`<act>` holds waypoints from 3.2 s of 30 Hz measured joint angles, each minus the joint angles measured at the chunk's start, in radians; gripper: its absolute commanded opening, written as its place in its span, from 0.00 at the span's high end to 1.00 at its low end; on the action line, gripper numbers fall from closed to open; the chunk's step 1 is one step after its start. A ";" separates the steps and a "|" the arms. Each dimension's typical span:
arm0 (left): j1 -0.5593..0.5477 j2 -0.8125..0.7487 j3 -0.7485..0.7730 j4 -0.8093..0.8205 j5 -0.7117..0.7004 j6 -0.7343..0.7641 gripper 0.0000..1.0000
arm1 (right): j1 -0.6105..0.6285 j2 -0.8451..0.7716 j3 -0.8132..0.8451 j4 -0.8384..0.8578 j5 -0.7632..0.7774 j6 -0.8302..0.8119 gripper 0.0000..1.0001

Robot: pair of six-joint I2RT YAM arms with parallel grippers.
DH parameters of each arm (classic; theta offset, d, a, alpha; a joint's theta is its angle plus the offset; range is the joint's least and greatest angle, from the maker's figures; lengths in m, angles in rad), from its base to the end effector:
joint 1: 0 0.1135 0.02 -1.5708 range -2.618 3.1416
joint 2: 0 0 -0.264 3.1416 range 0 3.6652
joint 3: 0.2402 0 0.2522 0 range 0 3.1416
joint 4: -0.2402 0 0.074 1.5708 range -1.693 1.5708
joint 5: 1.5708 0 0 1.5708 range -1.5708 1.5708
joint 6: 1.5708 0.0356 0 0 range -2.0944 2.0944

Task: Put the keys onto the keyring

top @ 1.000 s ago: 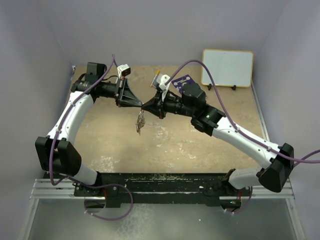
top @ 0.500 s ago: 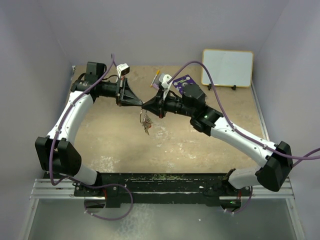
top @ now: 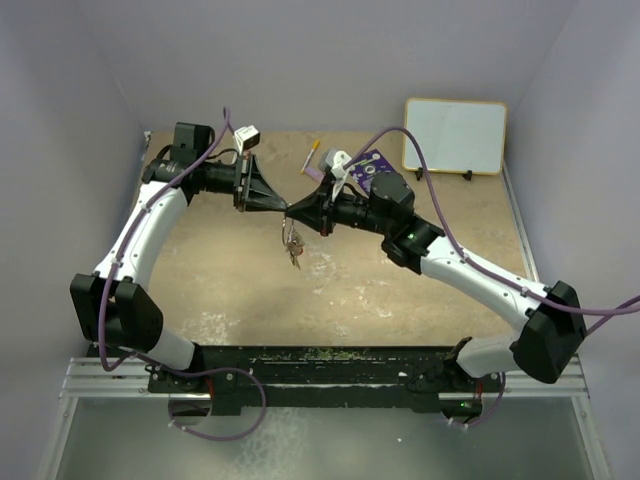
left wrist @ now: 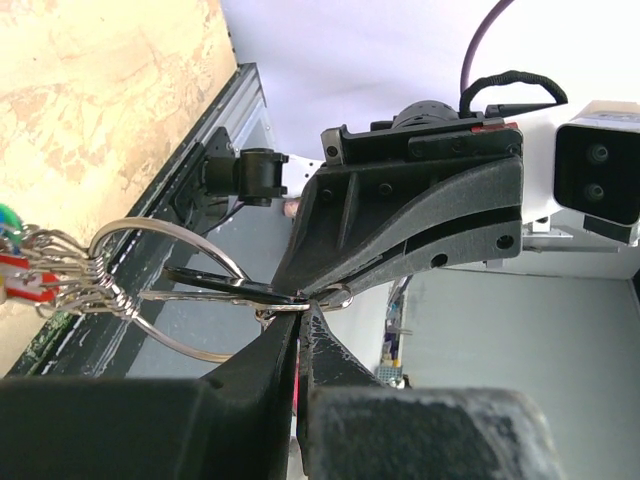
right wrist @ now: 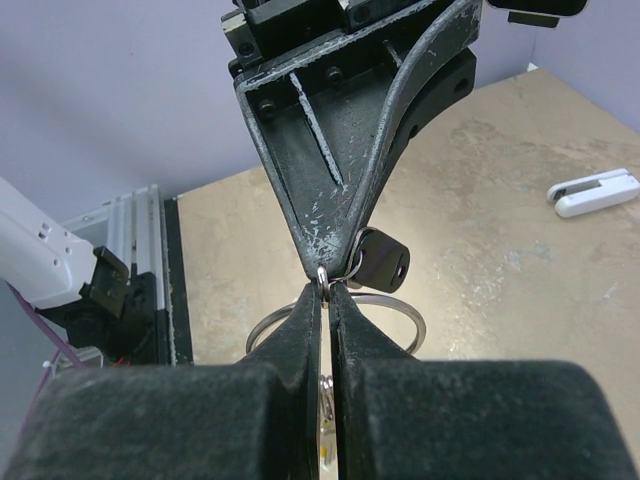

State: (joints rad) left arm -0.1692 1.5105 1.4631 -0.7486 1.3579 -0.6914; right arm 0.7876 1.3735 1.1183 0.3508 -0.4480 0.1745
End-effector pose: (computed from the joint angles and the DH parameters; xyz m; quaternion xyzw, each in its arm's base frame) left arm 0.2984 -0.0863 0.3671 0.0432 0.7574 -0.6511 0.0247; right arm 0.2191 0.2419 0.3787 -0.3546 0.5755 0.4663 0.5706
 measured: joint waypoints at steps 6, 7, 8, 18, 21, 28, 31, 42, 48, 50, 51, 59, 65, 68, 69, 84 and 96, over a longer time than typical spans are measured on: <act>-0.010 0.000 0.001 -0.002 -0.028 0.005 0.96 | -0.020 0.001 -0.063 0.106 -0.031 0.043 1.00; -0.010 0.000 0.002 -0.002 -0.028 0.005 0.96 | -0.021 0.003 -0.065 0.116 -0.036 0.047 1.00; -0.010 0.001 0.005 -0.002 -0.028 0.005 0.96 | -0.023 0.006 -0.070 0.128 -0.039 0.051 1.00; -0.018 0.003 0.009 -0.010 -0.009 -0.005 0.96 | -0.026 -0.008 -0.113 0.178 -0.037 0.066 1.00; -0.067 0.004 0.046 -0.013 0.080 -0.023 0.96 | -0.021 0.018 -0.123 0.099 -0.025 0.057 1.00; -0.095 -0.003 0.064 -0.006 0.161 -0.031 0.96 | -0.016 0.032 -0.151 -0.055 0.026 0.036 1.00; -0.094 -0.003 0.064 -0.004 0.169 -0.031 0.96 | -0.016 -0.014 -0.137 -0.092 0.052 0.022 1.00; -0.095 0.013 0.067 0.008 0.177 -0.032 0.96 | -0.016 -0.335 -0.045 -0.286 0.113 -0.002 1.00; -0.128 0.014 0.067 0.008 0.178 -0.040 0.96 | -0.016 -0.327 0.019 -0.302 0.113 -0.016 1.00; -0.146 0.014 0.067 0.009 0.179 -0.047 0.96 | -0.016 -0.308 0.027 -0.305 0.108 -0.022 1.00; -0.154 0.014 0.067 0.009 0.180 -0.049 0.96 | -0.016 -0.298 0.029 -0.306 0.101 -0.026 1.00; -0.199 0.039 0.068 0.010 0.180 -0.051 0.96 | -0.016 -0.275 0.036 -0.356 0.038 -0.063 1.00; -0.201 0.067 0.083 0.011 0.180 -0.056 0.96 | -0.015 -0.298 0.060 -0.399 0.007 -0.081 1.00; -0.206 0.079 0.099 0.011 0.180 -0.057 0.96 | -0.016 -0.317 0.070 -0.419 -0.011 -0.090 1.00; -0.208 0.082 0.107 0.011 0.180 -0.057 0.96 | -0.015 -0.321 0.071 -0.421 -0.016 -0.092 1.00; -0.227 0.087 0.149 0.003 0.182 -0.048 0.96 | -0.015 -0.274 0.072 -0.420 -0.024 -0.105 1.00; -0.227 0.087 0.149 -0.002 0.183 -0.048 0.96 | -0.015 -0.268 0.095 -0.421 -0.019 -0.107 1.00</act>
State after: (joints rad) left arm -0.3962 1.5974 1.6119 -0.7506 1.5406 -0.7395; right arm 0.7723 1.1057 1.2129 -0.0700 -0.4667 0.0673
